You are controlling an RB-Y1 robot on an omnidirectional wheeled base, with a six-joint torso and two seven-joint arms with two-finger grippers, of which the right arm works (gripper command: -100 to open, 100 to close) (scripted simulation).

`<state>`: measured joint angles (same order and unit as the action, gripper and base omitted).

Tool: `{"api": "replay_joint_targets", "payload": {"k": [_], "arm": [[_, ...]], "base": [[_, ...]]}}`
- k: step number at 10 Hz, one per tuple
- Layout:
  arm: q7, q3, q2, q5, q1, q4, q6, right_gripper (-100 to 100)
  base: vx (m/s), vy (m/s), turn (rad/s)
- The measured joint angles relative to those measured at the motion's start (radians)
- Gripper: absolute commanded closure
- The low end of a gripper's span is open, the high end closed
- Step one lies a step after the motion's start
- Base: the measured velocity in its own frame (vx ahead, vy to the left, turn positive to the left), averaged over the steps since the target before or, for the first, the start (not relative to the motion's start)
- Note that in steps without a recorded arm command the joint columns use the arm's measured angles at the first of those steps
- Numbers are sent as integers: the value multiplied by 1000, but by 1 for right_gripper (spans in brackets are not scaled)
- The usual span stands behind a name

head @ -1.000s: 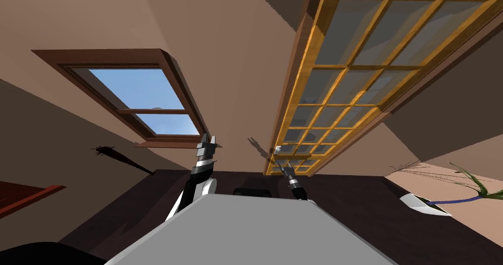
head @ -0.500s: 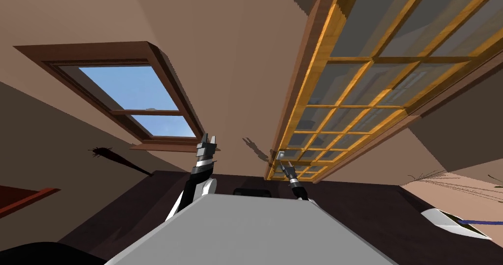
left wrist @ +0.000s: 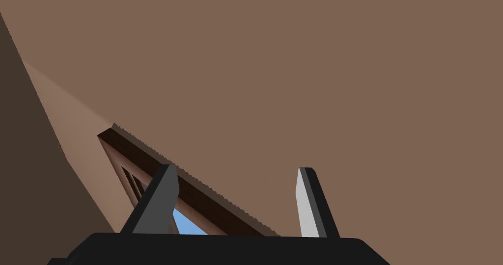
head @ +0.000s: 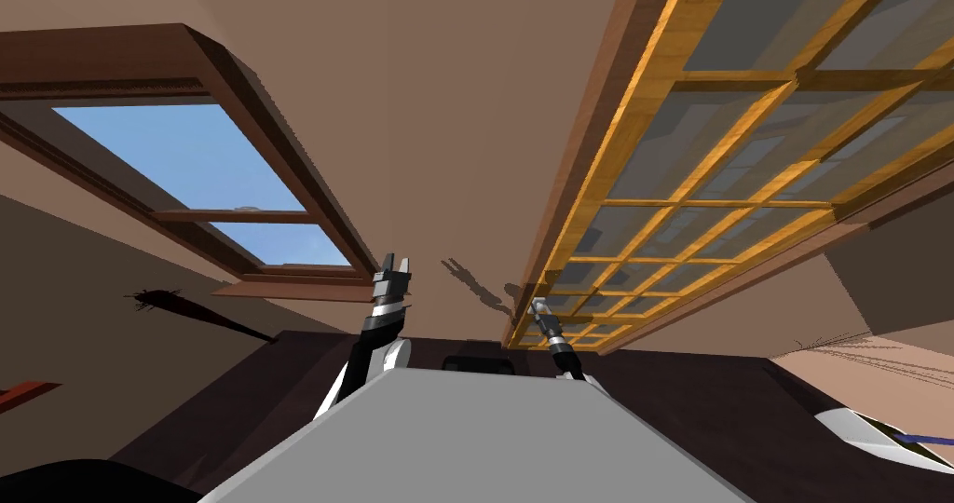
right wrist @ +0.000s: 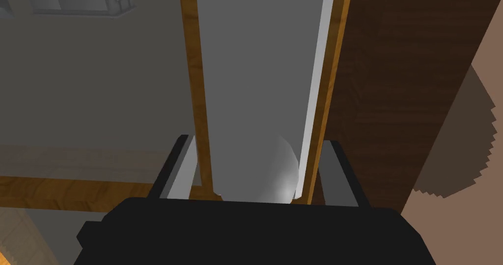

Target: Pull the door open

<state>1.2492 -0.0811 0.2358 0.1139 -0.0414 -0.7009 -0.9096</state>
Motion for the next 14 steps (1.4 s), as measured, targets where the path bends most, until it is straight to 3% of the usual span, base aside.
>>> {"api": "replay_joint_targets", "payload": {"k": [6,10,14], "arm": [[-3,-1,1,-1,0,3,5,100],[-74,-2,7,-20,-1,17,1,100],[-162,0,11,-41,-16,-1,15,100]], "base": [[-23,-3,17],[-109,-9,50],[-75,-12,68]]}}
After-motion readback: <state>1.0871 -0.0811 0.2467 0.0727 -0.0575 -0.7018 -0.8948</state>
